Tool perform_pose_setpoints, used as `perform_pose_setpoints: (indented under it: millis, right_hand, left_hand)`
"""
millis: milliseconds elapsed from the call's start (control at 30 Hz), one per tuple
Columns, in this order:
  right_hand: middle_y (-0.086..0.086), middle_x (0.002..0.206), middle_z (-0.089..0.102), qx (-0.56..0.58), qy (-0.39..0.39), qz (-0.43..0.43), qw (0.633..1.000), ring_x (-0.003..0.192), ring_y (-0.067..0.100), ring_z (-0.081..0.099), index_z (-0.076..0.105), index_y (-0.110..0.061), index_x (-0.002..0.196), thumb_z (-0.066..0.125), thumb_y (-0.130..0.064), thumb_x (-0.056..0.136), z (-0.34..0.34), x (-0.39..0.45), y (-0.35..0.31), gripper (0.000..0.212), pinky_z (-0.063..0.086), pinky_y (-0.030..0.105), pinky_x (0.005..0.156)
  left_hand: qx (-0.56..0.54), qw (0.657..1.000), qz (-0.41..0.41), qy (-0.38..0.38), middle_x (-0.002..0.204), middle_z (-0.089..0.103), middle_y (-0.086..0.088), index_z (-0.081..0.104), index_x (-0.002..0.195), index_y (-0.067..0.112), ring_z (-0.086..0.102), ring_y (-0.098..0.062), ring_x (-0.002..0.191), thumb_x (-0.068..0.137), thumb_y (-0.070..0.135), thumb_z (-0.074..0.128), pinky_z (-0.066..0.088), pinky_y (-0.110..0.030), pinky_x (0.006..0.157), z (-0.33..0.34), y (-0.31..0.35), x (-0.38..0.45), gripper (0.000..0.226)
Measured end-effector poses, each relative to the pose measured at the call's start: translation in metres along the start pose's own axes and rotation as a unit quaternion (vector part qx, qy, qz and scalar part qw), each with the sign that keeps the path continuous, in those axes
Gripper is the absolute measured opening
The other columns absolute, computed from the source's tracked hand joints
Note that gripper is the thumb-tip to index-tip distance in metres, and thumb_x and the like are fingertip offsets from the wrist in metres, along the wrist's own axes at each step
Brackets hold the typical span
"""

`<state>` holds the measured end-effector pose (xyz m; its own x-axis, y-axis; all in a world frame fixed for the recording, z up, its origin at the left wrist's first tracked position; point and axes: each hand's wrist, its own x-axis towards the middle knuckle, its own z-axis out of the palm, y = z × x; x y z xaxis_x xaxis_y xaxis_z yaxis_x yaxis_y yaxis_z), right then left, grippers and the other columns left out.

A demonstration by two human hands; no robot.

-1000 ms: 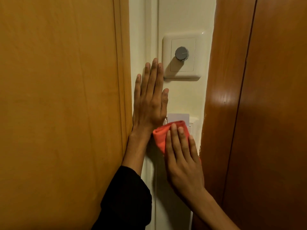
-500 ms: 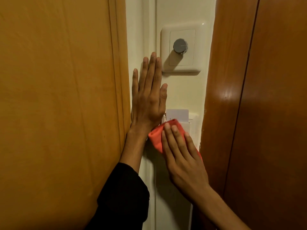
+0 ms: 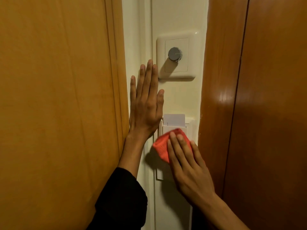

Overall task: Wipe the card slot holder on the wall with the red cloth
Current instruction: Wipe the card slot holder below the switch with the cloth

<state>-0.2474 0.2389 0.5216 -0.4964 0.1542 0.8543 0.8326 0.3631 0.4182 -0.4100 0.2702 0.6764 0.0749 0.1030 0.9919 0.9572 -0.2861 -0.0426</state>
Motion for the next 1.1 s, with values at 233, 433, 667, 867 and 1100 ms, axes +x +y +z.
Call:
perform_pose_setpoints:
  millis: [233, 433, 667, 867, 1100]
  right_hand:
    - [0.019, 0.171, -0.005, 0.078, 0.066, 0.134, 0.986, 0.160, 0.035, -0.001, 0.005, 0.000, 0.161, 0.055, -0.015, 0.097, -0.008, 0.043, -0.005, 0.083, -0.002, 0.049, 0.131]
    - [0.020, 0.170, 0.006, 0.012, 0.014, -0.049, 0.999, 0.160, 0.034, 0.001, 0.014, -0.001, 0.160, 0.045, -0.011, 0.094, -0.002, 0.021, 0.008, 0.073, 0.000, 0.049, 0.131]
    - [0.020, 0.171, -0.002, 0.070, 0.047, 0.083, 0.993, 0.160, 0.033, 0.000, 0.008, 0.000, 0.161, 0.049, -0.024, 0.100, -0.013, 0.043, 0.017, 0.078, 0.001, 0.048, 0.131]
    - [0.019, 0.171, 0.002, 0.063, 0.045, 0.035, 0.996, 0.160, 0.033, 0.002, 0.017, -0.001, 0.160, 0.039, -0.033, 0.108, -0.001, 0.041, 0.001, 0.065, -0.002, 0.047, 0.131]
    - [0.019, 0.171, -0.005, 0.082, 0.037, 0.081, 0.993, 0.160, 0.034, 0.000, 0.005, -0.001, 0.161, 0.034, -0.032, 0.107, -0.002, 0.001, 0.007, 0.069, -0.001, 0.047, 0.131]
  left_hand:
    - [0.007, 1.000, -0.005, 0.001, 0.169, 0.022, -0.016, 0.022, 0.159, 0.003, 0.018, -0.032, 0.159, 0.105, 0.030, 0.022, 0.003, -0.048, 0.130, 0.001, 0.001, 0.002, 0.060]
    - [0.006, 1.000, 0.000, 0.010, 0.168, 0.025, -0.017, 0.026, 0.158, 0.003, 0.020, -0.033, 0.158, 0.105, 0.034, 0.023, -0.002, -0.047, 0.129, 0.003, -0.002, 0.003, 0.062]
    - [-0.004, 1.000, -0.005, -0.004, 0.169, 0.022, -0.016, 0.022, 0.159, 0.003, 0.017, -0.032, 0.159, 0.106, 0.033, 0.022, -0.002, -0.048, 0.130, 0.000, 0.001, 0.002, 0.062]
    - [0.008, 1.000, 0.003, 0.000, 0.167, 0.026, -0.018, 0.026, 0.158, 0.001, 0.022, -0.034, 0.157, 0.104, 0.031, 0.023, 0.003, -0.051, 0.129, 0.002, -0.002, 0.003, 0.061]
    - [-0.016, 1.000, -0.006, -0.003, 0.171, 0.017, -0.012, 0.017, 0.161, 0.007, 0.013, -0.028, 0.161, 0.107, 0.034, 0.016, -0.001, -0.048, 0.131, -0.001, 0.003, 0.000, 0.061]
